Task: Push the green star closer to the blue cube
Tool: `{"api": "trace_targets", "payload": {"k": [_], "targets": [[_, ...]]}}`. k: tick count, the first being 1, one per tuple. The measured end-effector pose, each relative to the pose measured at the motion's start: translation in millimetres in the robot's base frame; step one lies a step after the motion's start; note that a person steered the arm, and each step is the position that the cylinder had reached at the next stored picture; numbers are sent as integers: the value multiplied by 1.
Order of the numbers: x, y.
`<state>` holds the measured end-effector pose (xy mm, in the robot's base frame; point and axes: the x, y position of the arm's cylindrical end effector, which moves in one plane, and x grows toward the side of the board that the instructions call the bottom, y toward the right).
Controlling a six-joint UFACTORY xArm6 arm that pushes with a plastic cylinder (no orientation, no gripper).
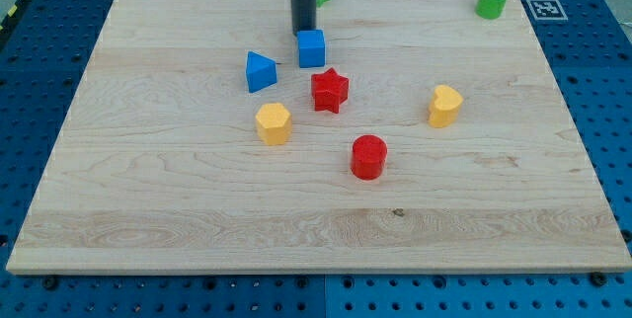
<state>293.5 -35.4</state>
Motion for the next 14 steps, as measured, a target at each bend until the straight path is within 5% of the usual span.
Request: {"api": "trace_targets", "payload": {"k": [1,3,10,14], "targets": [[-30,-29],[-101,2],[-99,75],[-10,81]]}}
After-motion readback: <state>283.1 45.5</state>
